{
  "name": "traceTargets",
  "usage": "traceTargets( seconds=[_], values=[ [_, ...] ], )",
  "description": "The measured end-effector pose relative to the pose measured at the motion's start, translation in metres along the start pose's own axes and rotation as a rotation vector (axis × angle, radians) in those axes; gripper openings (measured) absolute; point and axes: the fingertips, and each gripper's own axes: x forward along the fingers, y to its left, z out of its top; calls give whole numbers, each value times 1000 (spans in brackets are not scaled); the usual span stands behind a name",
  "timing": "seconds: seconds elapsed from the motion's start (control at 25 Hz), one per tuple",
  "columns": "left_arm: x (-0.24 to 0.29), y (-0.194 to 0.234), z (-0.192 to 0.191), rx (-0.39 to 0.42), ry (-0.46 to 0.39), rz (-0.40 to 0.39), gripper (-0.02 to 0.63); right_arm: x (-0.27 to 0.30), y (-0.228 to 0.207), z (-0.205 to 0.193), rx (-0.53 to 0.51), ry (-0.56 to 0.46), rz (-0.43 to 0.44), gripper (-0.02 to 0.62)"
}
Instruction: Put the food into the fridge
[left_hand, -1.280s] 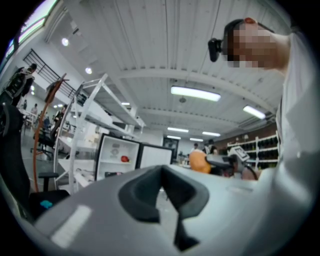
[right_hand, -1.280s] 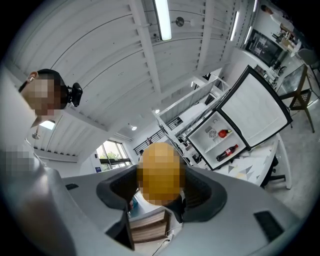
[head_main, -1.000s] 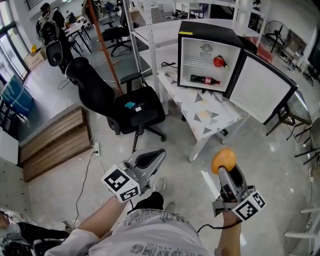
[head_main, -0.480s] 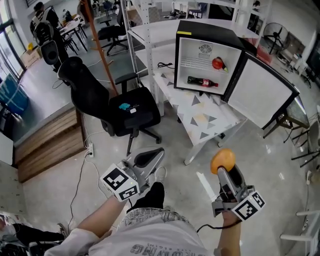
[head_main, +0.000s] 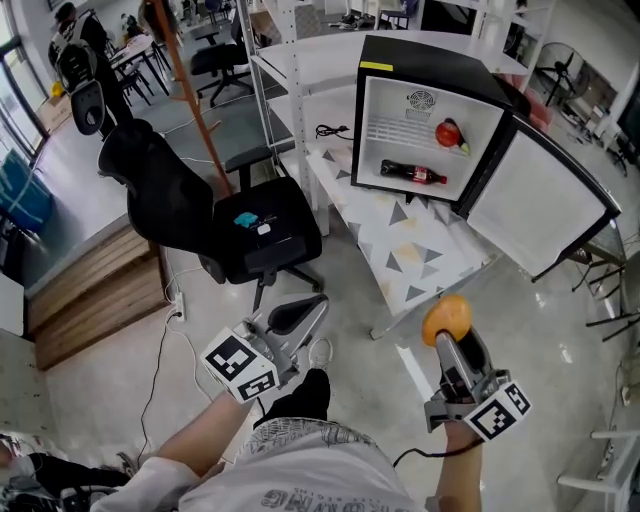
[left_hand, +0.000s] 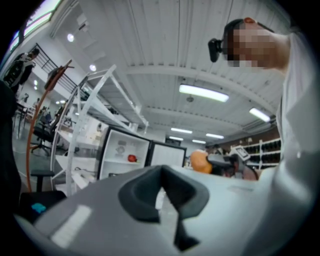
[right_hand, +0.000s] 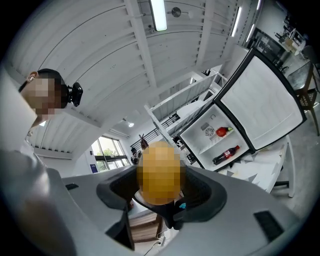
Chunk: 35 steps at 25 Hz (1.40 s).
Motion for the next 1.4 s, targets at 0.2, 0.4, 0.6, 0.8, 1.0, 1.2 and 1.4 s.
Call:
traceTargets(
  seconds=[0.2, 0.4, 0.6, 0.8, 1.0, 1.2, 1.4],
  values=[
    [29, 41, -2, -7, 14, -12, 6, 39, -28, 4, 15, 6, -22, 265],
    [58, 84, 1, -13, 27, -19, 6, 83, -53, 11, 24, 18, -37, 265],
    [86, 127, 6, -29, 46, -27, 6, 128, -75, 22, 33, 25, -51, 265],
    [112, 172, 5, -48, 69, -30, 6, 170, -100, 31, 39, 29, -74, 265],
    [134, 212, 7, -59, 78, -36, 6, 207, -121, 37, 39, 34, -95, 265],
    [152, 245, 11, -74, 84, -49, 6, 242, -135, 43, 39, 38, -111, 265],
    [165, 267, 15, -78, 83, -66, 6, 267, -146, 50, 23, 44, -129, 265]
  ],
)
